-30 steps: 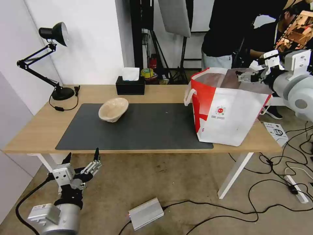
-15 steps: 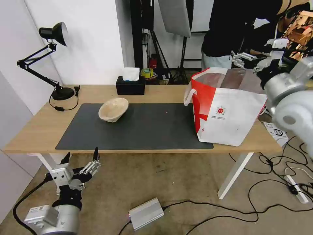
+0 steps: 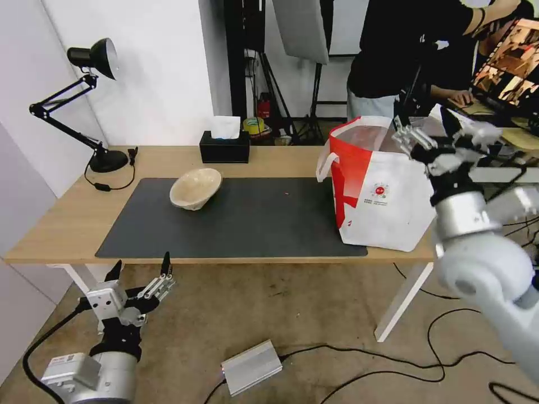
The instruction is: Pick up the trash from the table and place it into the takeout bag.
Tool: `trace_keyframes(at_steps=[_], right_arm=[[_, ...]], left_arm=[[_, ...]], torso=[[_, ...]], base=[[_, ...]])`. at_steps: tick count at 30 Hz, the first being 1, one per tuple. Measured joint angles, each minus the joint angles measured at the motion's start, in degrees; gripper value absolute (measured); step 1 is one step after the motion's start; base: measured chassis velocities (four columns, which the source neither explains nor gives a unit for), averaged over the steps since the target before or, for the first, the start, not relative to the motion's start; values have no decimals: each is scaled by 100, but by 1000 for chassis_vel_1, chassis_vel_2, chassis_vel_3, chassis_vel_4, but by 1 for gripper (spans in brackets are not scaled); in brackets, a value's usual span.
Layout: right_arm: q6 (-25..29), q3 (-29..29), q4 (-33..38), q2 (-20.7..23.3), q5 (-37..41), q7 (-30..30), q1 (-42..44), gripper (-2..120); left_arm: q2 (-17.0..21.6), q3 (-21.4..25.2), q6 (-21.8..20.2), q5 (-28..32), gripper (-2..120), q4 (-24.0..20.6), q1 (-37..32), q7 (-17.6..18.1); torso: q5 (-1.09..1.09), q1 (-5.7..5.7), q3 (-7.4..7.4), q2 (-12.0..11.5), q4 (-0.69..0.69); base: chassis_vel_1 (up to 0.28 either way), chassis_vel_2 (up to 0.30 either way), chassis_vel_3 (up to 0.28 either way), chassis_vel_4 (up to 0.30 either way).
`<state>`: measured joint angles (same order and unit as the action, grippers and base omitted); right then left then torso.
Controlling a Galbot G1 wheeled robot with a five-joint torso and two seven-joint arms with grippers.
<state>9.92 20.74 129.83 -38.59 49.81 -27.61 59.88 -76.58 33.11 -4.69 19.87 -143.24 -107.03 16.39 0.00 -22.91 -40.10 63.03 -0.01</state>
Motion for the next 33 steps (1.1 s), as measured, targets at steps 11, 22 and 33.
trace_keyframes(at_steps=[11,22,33], right_arm=[[181,208,720,-600,-1214,-65,1787,100],[394,-181,846,-994,-2181,-25,2851,100],[511,-582,712,-1178,-2884,-74,3285,100]], left_arm=[[-12,9,26,3,100,13,10,-10],[4,18,30,9,100,15,3,-15],[5,25,37,15,100,3,0,-16]], torso=[[0,0,0,0,1],[0,0,0,0,0],[0,0,0,0,1]], base=[[0,0,0,0],[0,0,0,0],[0,0,0,0]])
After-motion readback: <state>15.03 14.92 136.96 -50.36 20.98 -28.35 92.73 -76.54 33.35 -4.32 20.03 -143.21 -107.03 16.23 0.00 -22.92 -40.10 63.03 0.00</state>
